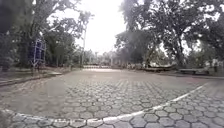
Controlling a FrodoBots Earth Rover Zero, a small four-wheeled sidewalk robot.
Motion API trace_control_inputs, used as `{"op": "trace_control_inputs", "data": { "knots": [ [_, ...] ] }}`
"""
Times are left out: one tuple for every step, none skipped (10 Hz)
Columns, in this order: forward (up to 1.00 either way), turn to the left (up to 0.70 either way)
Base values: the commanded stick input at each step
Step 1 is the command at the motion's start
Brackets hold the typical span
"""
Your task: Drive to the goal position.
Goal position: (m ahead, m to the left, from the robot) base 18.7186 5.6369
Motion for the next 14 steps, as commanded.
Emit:
{"op": "trace_control_inputs", "data": {
  "knots": [
    [0.69,0.00],
    [0.69,0.00],
    [0.69,0.00],
    [0.69,0.00],
    [0.69,0.00],
    [0.69,0.00],
    [0.69,0.00],
    [0.69,0.00],
    [0.69,0.00],
    [0.69,0.00],
    [0.69,0.00],
    [0.69,0.00],
    [0.69,0.00],
    [0.69,0.00]
  ]
}}
